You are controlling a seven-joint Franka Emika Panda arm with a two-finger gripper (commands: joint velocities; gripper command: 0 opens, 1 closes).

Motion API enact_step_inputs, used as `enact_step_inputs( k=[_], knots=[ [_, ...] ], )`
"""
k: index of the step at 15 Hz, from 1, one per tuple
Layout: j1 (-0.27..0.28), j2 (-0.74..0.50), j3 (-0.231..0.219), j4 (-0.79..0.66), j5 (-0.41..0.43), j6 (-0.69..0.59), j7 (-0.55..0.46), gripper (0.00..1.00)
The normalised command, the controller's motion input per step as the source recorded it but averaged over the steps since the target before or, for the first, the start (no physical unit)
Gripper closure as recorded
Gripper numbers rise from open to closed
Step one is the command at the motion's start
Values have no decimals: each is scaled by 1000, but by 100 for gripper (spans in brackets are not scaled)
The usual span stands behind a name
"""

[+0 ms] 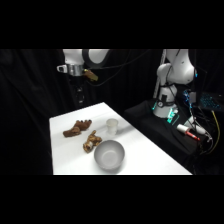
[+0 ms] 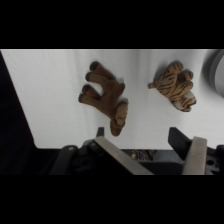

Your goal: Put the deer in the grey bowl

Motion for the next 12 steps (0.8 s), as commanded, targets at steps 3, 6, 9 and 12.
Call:
enact_step_inputs(
  k=[3,6,9,12],
  knots=[
    [-155,449,80,451,196,103,-209,0],
    [-181,391,117,360,213,131,-203,0],
    [-170,350,120,288,172,149,-178,0],
    [-154,313,115,235,137,152,-171,0]
  ],
)
